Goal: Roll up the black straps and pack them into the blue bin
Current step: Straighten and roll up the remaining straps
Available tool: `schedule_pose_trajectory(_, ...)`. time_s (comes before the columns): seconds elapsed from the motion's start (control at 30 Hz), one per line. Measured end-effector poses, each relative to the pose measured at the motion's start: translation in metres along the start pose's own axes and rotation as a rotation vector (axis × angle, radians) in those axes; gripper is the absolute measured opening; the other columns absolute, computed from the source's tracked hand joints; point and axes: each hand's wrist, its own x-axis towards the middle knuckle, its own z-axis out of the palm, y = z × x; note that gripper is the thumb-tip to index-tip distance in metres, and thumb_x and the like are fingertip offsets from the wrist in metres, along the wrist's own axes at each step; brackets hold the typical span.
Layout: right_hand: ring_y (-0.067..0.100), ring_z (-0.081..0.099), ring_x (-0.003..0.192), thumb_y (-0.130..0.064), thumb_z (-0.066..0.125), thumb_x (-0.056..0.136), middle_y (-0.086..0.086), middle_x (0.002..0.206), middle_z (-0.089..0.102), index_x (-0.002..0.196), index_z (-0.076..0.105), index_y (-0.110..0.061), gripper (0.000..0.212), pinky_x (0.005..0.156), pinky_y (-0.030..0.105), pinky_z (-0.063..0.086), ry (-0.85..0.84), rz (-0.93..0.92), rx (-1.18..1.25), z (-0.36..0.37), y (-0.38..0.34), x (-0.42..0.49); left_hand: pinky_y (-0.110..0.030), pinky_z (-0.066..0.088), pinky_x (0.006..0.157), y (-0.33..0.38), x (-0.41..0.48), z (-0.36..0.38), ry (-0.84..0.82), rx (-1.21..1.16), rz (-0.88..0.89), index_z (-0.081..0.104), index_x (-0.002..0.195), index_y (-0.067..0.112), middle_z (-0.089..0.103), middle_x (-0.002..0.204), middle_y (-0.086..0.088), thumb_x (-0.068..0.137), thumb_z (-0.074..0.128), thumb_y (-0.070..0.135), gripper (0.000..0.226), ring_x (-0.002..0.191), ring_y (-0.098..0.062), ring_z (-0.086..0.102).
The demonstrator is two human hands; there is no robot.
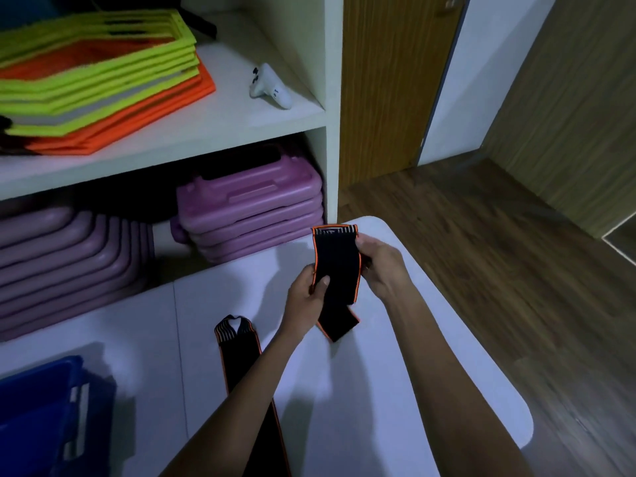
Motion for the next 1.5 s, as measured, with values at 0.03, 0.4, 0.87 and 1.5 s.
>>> schedule_pose_trajectory(0.03,0.02,0.068,0.083,-0.002,0.052,0.092,0.008,0.092,0.073,0.103,0.067,-0.002,0.019,0.067,0.027,0.056,-0.042,-0.045,-0.049,0.01,-0.01,-0.003,-0.038,0.05,0.088,0.003,-0.004,-0.004,0.029,-0.043,-0.008,0.058,0.097,0.033,0.069,0.103,0.001,0.087,0.053,0.034,0.012,0.098,-0.014,0.065)
schedule_pose_trajectory(0.4,0.01,0.056,0.063,0.0,0.047,0.097,0.001,0.072,0.059,0.079,0.057,-0.012,0.024,0.054,0.021,0.05,-0.397,-0.214,-0.229,0.122,-0.056,-0.039,-0.022,0.048,0.085,-0.001,-0.071,-0.028,0.108,-0.135,-0.075,0.063,0.11,0.021,0.071,0.106,0.006,0.083,0.066,0.032,0.029,0.1,-0.003,0.065)
schedule_pose_trajectory(0.87,0.011,0.055,0.061,0.001,0.046,0.096,0.003,0.073,0.06,0.078,0.061,-0.014,0.028,0.056,0.021,0.047,-0.388,-0.001,-0.547,0.156,0.081,-0.016,-0.039,0.055,0.085,-0.063,-0.219,-0.108,-0.023,0.191,-0.492,0.063,0.101,0.019,0.071,0.097,0.0,0.085,0.065,0.035,0.023,0.089,-0.016,0.068)
schedule_pose_trajectory(1.5,0.016,0.058,0.075,0.004,0.047,0.079,0.005,0.083,0.064,0.09,0.07,0.004,0.025,0.059,0.02,0.045,-0.131,0.092,-0.921,0.094,0.22,-0.031,-0.034,0.024,0.083,-0.106,-0.285,-0.112,-0.225,0.609,-0.656,0.043,0.093,0.024,0.055,0.067,0.013,0.083,0.062,0.044,0.03,0.076,-0.012,0.056)
